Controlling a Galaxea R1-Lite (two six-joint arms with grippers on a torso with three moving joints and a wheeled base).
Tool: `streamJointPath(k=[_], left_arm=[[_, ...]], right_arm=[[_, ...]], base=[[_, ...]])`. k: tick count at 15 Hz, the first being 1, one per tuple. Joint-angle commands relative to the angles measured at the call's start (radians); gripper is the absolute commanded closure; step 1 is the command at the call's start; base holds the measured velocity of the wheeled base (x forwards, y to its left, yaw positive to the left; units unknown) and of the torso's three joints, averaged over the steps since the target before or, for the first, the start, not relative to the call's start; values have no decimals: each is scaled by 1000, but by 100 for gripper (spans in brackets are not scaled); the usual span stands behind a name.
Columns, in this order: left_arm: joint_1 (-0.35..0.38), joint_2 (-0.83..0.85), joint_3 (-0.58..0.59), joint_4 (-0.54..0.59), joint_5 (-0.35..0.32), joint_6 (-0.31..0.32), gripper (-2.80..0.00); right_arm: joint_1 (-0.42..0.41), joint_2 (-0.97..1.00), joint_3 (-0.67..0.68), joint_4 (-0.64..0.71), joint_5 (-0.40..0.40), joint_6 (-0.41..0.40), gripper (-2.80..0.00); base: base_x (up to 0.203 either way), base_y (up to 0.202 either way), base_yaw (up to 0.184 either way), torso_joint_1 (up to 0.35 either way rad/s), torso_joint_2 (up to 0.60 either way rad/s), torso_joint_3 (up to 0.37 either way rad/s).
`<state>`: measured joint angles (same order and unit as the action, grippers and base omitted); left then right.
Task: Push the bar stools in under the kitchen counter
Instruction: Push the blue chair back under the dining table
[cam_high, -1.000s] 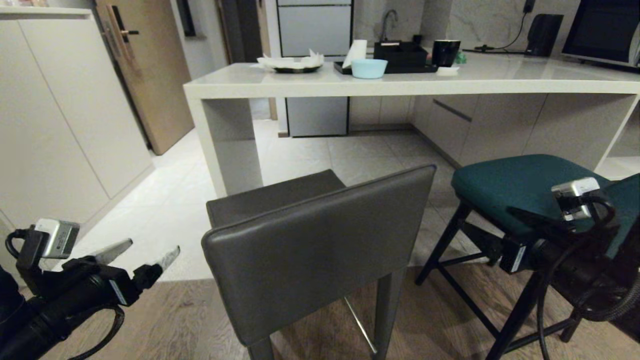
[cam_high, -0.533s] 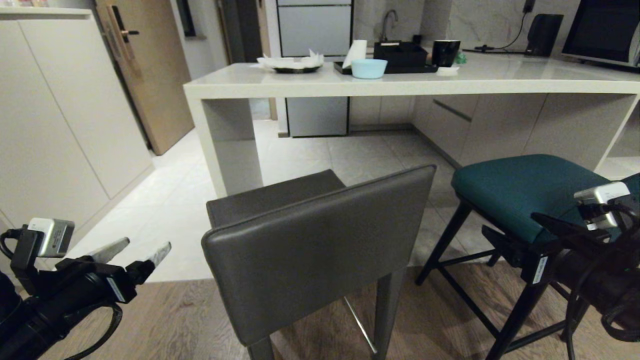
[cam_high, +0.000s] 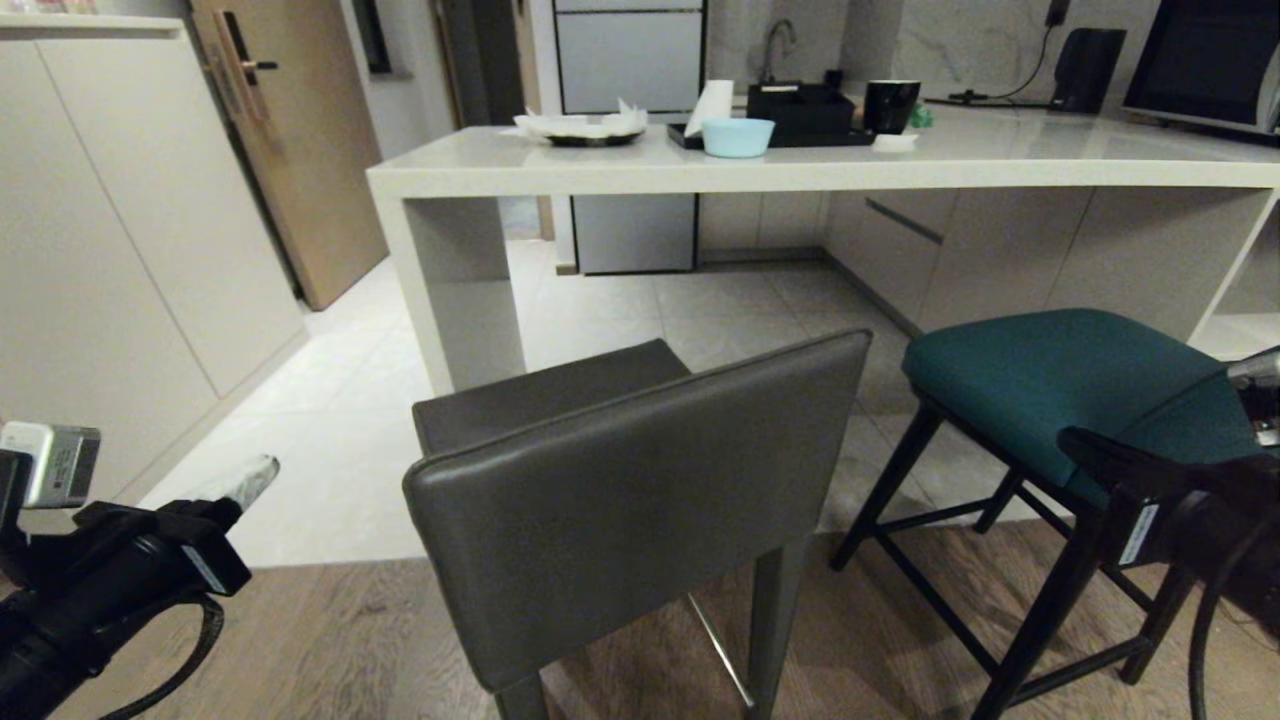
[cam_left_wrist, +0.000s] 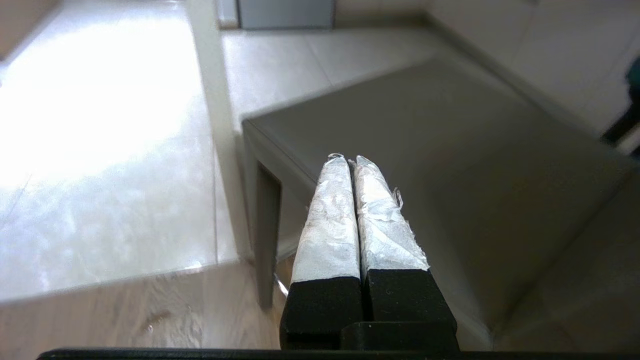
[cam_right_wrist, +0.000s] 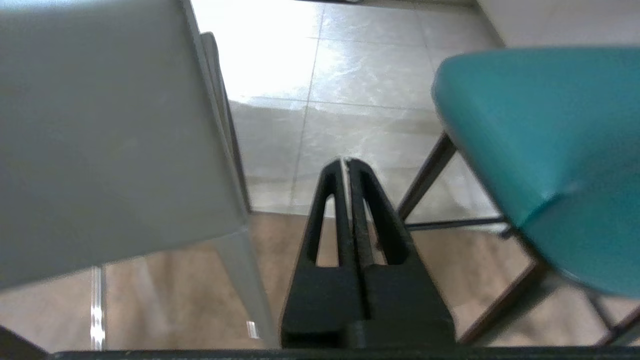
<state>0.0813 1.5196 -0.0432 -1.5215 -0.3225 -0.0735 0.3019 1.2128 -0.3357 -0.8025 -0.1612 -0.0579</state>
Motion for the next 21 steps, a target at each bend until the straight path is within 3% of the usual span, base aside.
streamJointPath(k=[1,3,6,8,10,12,14,17,19,21], left_arm=[[4,-89,4,-9,0,1,0],[31,-183,3,38,19,26,0],[51,-400,-6,243,46,72,0],[53,-591,-55,450,46,83,0],[45,-800,-139,743,31,87,0],[21,-995,-204,1037,-17,88,0],[0,-1139,-252,1247,-98,89,0],[-35,-1296,-263,1348,-299,91,0],[-60,-1362,-246,1426,-336,92,0],[-72,-1422,-242,1488,-330,98,0]], right_arm=[[-17,-149,-49,113,-32,2,0],[-48,-276,-69,201,-46,3,0],[-101,-476,-93,382,-52,2,0],[-182,-597,-127,502,-50,1,0],[-265,-696,-146,559,-46,5,0],[-288,-779,-152,622,-18,14,0],[-296,-858,-184,751,79,42,0],[-327,-996,-229,978,253,60,0],[-320,-1036,-227,991,267,92,0],[-312,-1075,-216,1009,348,68,0]], base=[[0,0,0,0,0,0],[0,0,0,0,0,0],[0,0,0,0,0,0],[0,0,0,0,0,0],[0,0,0,0,0,0],[0,0,0,0,0,0],[0,0,0,0,0,0],[0,0,0,0,0,0],[0,0,0,0,0,0],[0,0,0,0,0,0]])
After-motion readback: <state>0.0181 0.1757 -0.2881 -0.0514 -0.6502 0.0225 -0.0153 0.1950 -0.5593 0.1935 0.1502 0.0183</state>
